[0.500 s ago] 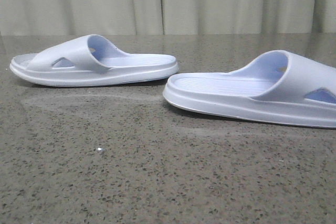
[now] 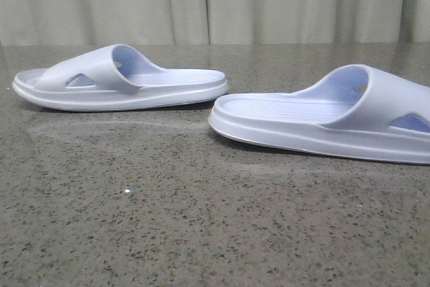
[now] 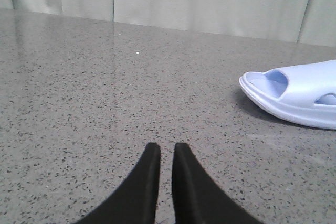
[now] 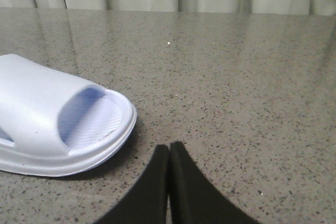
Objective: Insert blue slippers together front up
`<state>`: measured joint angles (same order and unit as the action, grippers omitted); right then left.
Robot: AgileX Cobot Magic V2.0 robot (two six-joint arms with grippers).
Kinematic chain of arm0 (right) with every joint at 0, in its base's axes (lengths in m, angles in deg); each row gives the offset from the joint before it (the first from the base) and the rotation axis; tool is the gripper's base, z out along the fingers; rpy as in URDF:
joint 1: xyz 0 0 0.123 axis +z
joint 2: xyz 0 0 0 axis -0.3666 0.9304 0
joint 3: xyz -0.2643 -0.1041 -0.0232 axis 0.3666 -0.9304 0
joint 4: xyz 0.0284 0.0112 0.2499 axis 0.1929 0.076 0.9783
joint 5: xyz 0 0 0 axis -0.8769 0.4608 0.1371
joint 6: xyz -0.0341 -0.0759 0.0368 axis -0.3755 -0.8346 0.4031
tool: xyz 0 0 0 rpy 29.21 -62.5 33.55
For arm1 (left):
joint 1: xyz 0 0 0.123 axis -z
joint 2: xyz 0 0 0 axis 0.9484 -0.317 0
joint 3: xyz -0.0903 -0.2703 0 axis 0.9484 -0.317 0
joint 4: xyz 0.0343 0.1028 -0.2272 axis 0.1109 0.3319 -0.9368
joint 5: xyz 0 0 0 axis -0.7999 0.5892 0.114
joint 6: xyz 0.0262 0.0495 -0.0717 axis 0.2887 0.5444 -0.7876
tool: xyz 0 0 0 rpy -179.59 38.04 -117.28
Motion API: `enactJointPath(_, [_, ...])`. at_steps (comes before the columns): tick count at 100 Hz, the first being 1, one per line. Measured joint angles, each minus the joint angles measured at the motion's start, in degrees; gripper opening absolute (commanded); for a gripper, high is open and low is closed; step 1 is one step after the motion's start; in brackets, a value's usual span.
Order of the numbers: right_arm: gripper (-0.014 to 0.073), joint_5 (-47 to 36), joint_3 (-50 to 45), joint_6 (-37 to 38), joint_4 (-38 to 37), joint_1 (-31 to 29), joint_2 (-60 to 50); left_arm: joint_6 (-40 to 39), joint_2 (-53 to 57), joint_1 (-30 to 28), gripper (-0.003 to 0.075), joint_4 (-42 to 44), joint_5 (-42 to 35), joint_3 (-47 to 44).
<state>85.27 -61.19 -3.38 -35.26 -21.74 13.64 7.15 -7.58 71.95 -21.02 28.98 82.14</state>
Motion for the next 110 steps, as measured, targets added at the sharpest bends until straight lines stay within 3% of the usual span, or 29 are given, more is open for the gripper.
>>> enactJointPath(62, [-0.0079,-7.0,0.0,0.1,1.4,0.0,0.0,0.0,0.0,0.0,0.0015,-0.1,-0.6,0.0])
enactJointPath(76, [-0.0079,-7.0,0.0,0.1,9.0,0.0,0.0,0.0,0.0,0.0,0.0015,-5.3,-3.4,0.0])
enactJointPath(102, [-0.0079,-7.2,0.0,0.1,31.2,0.0,0.0,0.0,0.0,0.0,0.0015,-26.9,-6.4,0.0])
enactJointPath(110, [-0.0078,-6.8,0.0,0.1,34.3,0.0,0.0,0.0,0.0,0.0,0.0015,-30.2,-6.5,0.2])
